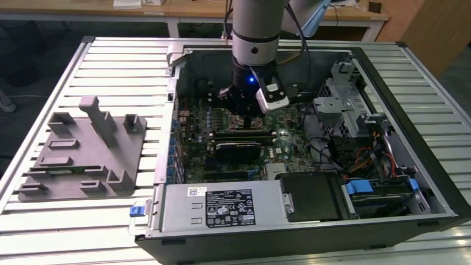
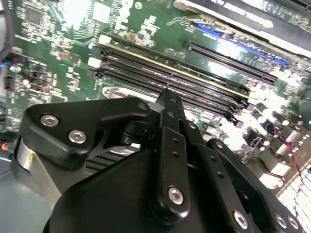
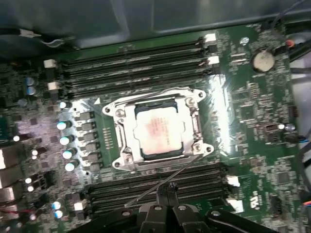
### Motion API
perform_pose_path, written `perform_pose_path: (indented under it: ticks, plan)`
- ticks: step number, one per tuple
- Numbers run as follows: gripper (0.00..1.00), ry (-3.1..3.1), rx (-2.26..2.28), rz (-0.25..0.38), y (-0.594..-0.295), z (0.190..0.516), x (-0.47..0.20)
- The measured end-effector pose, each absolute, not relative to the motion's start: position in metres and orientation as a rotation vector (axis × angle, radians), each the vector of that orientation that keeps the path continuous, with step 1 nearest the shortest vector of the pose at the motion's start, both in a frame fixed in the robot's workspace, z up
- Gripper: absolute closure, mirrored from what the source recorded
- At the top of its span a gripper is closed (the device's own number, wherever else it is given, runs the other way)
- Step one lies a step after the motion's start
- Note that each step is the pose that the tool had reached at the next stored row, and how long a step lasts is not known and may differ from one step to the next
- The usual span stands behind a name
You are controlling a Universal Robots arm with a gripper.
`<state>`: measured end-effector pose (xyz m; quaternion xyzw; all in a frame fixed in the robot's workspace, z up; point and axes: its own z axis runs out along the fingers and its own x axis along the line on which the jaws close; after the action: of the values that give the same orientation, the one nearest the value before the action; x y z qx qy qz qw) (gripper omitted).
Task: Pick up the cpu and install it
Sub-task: 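Install the second cpu locking lever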
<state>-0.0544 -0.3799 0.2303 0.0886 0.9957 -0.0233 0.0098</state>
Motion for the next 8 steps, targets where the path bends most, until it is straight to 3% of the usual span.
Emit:
perform_pose_path:
  ticks: [8]
  plan:
    - [0.89,3.113,0.241,-0.054,-0.3799,0.2302,-0.0544]
